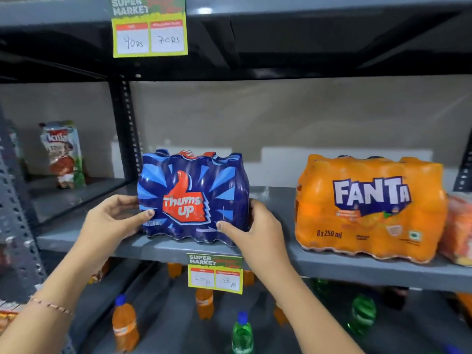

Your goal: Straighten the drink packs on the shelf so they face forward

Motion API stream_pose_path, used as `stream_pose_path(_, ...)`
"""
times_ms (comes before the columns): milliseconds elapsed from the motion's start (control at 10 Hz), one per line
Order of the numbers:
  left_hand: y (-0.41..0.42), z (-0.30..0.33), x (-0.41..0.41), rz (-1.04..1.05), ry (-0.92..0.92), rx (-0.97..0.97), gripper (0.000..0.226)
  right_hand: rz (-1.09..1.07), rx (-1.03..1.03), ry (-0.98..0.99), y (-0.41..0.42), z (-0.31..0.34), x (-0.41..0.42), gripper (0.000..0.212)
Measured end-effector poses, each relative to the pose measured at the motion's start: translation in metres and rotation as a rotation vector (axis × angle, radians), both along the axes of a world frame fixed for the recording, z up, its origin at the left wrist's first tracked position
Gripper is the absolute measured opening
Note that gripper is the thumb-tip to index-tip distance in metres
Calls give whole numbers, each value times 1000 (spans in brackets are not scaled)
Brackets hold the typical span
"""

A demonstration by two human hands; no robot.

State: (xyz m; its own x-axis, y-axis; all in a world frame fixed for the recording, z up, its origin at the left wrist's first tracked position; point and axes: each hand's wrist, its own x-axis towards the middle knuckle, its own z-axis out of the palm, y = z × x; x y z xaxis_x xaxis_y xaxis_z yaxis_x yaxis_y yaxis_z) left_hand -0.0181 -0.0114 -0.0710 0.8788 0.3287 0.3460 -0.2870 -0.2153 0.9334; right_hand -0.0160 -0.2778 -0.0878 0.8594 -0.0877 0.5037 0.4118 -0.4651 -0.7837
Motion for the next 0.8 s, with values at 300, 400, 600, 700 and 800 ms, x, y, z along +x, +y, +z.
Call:
stream_pose_path(300,-30,-3,8,-106,41,195,73,-69,20,16,-36,-1,-17,52)
stream_pose_path(400,-40,-1,9,-84,55,254,76,-61,48,30,-44,-1,-19,51)
stream_pose_path(600,-49,-2,6,-35,72,323,65,-59,45,26,-49,-6,-17,54)
stream_pose_path(700,-56,-4,-2,-2,90,318,71,-50,52,-5,-50,-12,-20,52)
stream_pose_path(800,-82,-12,-14,131,79,444,83,-40,100,-112,-58,-17,-35,45)
